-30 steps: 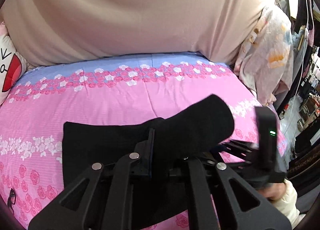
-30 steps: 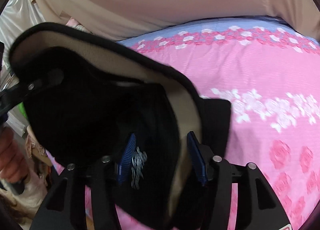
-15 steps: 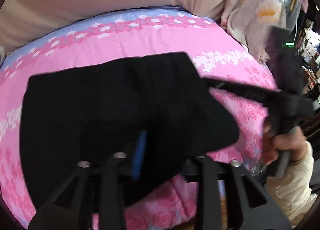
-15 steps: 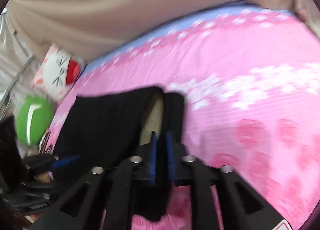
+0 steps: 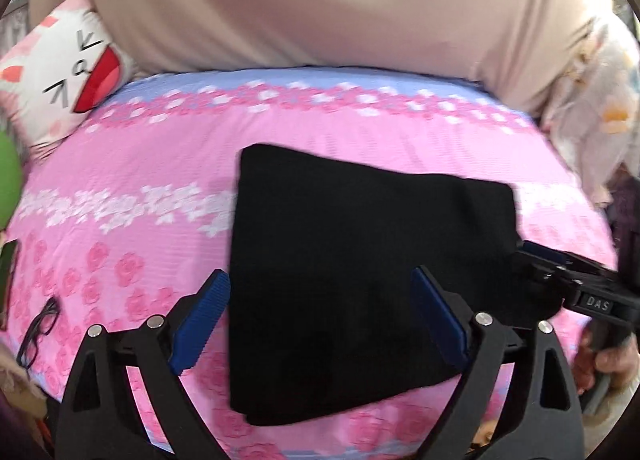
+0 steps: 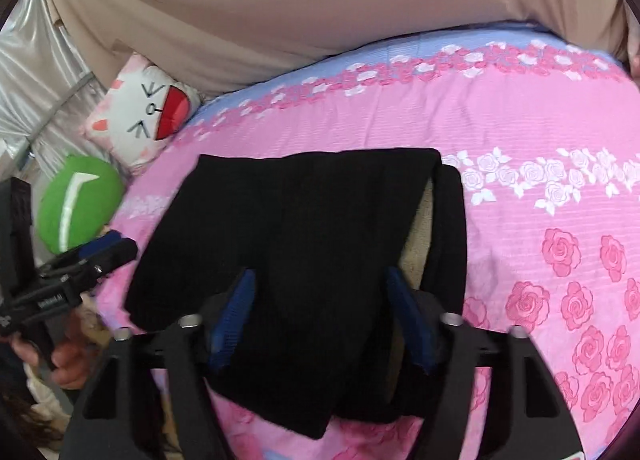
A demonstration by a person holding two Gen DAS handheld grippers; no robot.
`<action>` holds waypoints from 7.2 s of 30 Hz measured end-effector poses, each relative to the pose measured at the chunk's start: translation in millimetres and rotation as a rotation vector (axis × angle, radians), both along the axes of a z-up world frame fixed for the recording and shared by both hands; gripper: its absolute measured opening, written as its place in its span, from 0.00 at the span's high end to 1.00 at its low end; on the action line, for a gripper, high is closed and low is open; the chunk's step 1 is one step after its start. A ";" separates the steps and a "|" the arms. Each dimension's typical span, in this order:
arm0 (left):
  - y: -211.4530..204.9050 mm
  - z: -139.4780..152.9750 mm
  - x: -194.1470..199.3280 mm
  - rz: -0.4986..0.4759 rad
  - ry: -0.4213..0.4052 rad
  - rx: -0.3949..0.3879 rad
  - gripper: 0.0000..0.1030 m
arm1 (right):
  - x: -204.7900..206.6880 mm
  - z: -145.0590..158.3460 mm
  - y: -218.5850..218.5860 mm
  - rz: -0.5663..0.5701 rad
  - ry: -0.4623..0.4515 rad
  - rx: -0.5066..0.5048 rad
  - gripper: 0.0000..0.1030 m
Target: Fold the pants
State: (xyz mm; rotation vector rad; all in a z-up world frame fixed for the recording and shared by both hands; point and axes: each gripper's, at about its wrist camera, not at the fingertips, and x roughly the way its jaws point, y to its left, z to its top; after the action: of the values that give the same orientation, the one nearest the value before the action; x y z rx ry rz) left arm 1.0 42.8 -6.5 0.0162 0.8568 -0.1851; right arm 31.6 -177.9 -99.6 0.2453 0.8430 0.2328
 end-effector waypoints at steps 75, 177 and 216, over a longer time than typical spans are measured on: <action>28.8 -68.7 2.8 0.020 0.265 -0.202 0.04 | -51.5 -12.8 -33.4 -0.153 0.098 0.053 0.28; -32.1 237.2 -1.1 -0.198 -0.585 -0.148 0.68 | -61.7 250.9 -1.4 -0.018 -0.695 -0.026 0.65; -80.4 -25.2 340.8 0.096 -0.083 0.132 0.12 | 332.7 19.5 -60.6 -0.167 -0.089 -0.315 1.00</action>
State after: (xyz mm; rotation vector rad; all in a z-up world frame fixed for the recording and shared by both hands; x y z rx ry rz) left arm 341.8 -37.6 -31.7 0.1056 0.7839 -0.0373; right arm 364.3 -238.5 -80.1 0.0094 0.7541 -0.0458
